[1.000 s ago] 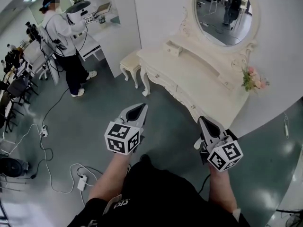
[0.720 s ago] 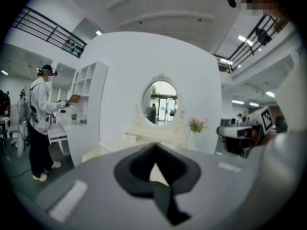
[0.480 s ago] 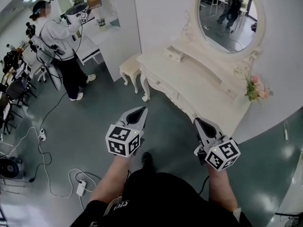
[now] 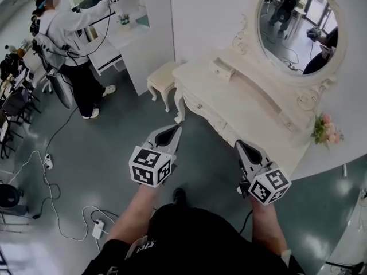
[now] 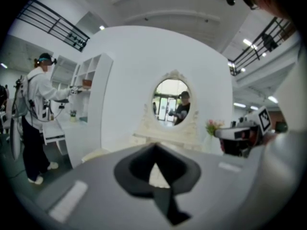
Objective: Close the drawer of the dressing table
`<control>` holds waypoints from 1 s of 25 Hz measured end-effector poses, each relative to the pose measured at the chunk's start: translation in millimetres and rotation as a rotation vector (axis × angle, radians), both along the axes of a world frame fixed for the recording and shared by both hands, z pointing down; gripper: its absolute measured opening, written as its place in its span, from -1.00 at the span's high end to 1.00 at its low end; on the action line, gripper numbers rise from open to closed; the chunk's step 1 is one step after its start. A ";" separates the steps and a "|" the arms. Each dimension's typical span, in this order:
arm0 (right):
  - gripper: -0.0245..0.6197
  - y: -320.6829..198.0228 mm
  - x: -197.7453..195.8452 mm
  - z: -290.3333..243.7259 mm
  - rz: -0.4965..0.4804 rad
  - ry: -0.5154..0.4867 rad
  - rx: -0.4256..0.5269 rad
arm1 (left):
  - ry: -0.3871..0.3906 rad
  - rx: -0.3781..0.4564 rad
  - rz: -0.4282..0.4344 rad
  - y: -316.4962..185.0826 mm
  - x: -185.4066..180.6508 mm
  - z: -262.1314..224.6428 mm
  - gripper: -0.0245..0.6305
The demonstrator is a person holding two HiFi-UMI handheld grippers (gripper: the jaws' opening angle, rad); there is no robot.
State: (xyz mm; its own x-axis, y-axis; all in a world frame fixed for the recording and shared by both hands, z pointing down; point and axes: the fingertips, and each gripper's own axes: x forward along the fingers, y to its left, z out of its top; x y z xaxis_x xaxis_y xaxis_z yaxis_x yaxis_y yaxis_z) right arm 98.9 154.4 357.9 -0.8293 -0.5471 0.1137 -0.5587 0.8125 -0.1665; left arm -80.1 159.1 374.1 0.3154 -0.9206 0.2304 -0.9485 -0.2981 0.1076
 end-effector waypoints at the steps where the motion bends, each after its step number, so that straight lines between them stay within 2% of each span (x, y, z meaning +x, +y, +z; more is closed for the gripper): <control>1: 0.94 -6.1 -8.8 0.9 -0.001 0.005 -0.005 | 0.002 -0.003 0.002 -5.1 -7.4 1.4 0.90; 6: 0.94 -36.6 -53.7 0.4 -0.003 0.015 -0.030 | 0.020 -0.017 0.019 -28.4 -42.2 7.2 0.90; 12: 0.94 -56.7 -97.3 -10.5 -0.011 0.017 -0.018 | 0.000 0.008 0.050 -51.2 -72.8 -2.6 0.90; 19: 0.94 -91.8 -106.5 -0.5 0.014 0.020 -0.044 | 0.014 -0.013 0.051 -83.0 -94.2 8.0 0.90; 25: 0.94 -144.3 -109.3 14.8 0.007 0.010 -0.070 | 0.015 -0.029 0.058 -135.3 -92.8 16.5 0.90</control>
